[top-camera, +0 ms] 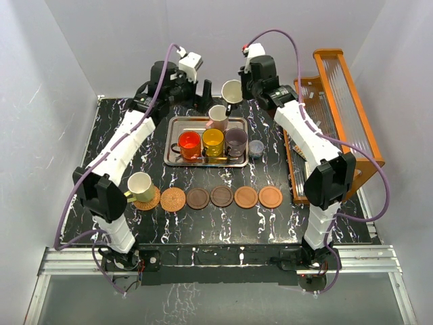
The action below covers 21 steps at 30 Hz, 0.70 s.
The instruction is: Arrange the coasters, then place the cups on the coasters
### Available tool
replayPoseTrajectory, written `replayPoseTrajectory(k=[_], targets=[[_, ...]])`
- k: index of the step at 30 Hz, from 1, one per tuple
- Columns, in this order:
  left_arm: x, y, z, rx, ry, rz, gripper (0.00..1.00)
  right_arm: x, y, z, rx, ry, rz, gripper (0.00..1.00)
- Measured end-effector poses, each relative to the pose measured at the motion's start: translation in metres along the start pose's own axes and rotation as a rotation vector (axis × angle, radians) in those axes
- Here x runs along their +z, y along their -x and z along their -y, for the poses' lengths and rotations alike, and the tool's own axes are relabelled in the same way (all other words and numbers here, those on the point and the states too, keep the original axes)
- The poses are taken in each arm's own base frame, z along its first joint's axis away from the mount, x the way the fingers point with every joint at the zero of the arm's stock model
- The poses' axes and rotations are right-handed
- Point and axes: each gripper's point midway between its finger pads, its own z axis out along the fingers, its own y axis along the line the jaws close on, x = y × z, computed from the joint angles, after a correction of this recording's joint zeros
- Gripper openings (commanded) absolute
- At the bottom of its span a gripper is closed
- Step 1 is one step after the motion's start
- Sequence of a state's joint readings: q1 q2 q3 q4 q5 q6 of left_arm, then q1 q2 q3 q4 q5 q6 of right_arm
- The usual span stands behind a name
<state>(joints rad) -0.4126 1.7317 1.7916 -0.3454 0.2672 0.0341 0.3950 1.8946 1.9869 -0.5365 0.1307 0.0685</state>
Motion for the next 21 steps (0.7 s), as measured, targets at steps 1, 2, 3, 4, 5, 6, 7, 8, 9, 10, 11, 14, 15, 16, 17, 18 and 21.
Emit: replayPoseTrajectory(k=[1,2,3,4,5,6,7,8,9,10,11,14,15,16,17,18,21], targets=[[0.004,0.005,0.004,-0.011,-0.003,0.007,0.96,-0.001,-0.003,-0.006,-0.015,0.005,-0.005,0.00],[0.008,0.009,0.007,-0.026,-0.004,0.010,0.96,-0.002,-0.007,-0.012,-0.030,0.009,-0.008,0.00],[0.011,0.010,0.010,-0.036,-0.008,0.012,0.94,-0.003,-0.010,-0.016,-0.041,0.012,-0.011,0.00],[0.016,0.012,0.015,-0.057,-0.014,0.014,0.93,-0.004,-0.013,-0.021,-0.054,0.015,-0.015,0.00],[0.018,0.012,0.017,-0.071,-0.016,0.013,0.93,-0.005,-0.015,-0.024,-0.067,0.017,-0.018,0.00],[0.021,0.011,0.018,-0.089,-0.017,0.009,0.92,-0.006,-0.017,-0.026,-0.074,0.017,-0.020,0.00],[0.024,0.008,0.019,-0.106,-0.016,0.003,0.91,-0.007,-0.018,-0.028,-0.083,0.015,-0.020,0.00],[0.027,0.006,0.018,-0.122,-0.013,-0.003,0.90,-0.009,-0.019,-0.029,-0.090,0.012,-0.020,0.00],[0.029,0.005,0.018,-0.136,-0.008,-0.008,0.89,-0.010,-0.019,-0.030,-0.096,0.011,-0.015,0.00],[0.032,0.003,0.018,-0.146,-0.006,-0.012,0.88,-0.012,-0.019,-0.030,-0.102,0.005,-0.013,0.00],[0.035,0.002,0.017,-0.157,-0.002,-0.015,0.87,-0.013,-0.017,-0.031,-0.106,0.003,-0.005,0.00],[0.045,-0.003,0.015,-0.188,0.006,-0.027,0.82,-0.020,-0.017,-0.031,-0.112,-0.005,0.003,0.00],[0.048,-0.006,0.014,-0.199,0.008,-0.034,0.80,-0.023,-0.016,-0.031,-0.113,-0.008,0.008,0.00],[0.052,-0.009,0.014,-0.208,0.010,-0.042,0.77,-0.026,-0.014,-0.032,-0.116,-0.009,0.013,0.00],[0.054,-0.012,0.014,-0.218,0.010,-0.047,0.74,-0.027,-0.012,-0.033,-0.116,-0.008,0.019,0.00],[0.057,-0.014,0.013,-0.223,0.010,-0.051,0.71,-0.029,-0.011,-0.034,-0.120,-0.009,0.025,0.00],[0.060,-0.015,0.014,-0.240,0.004,-0.055,0.66,-0.030,-0.012,-0.035,-0.128,-0.014,0.027,0.00]])
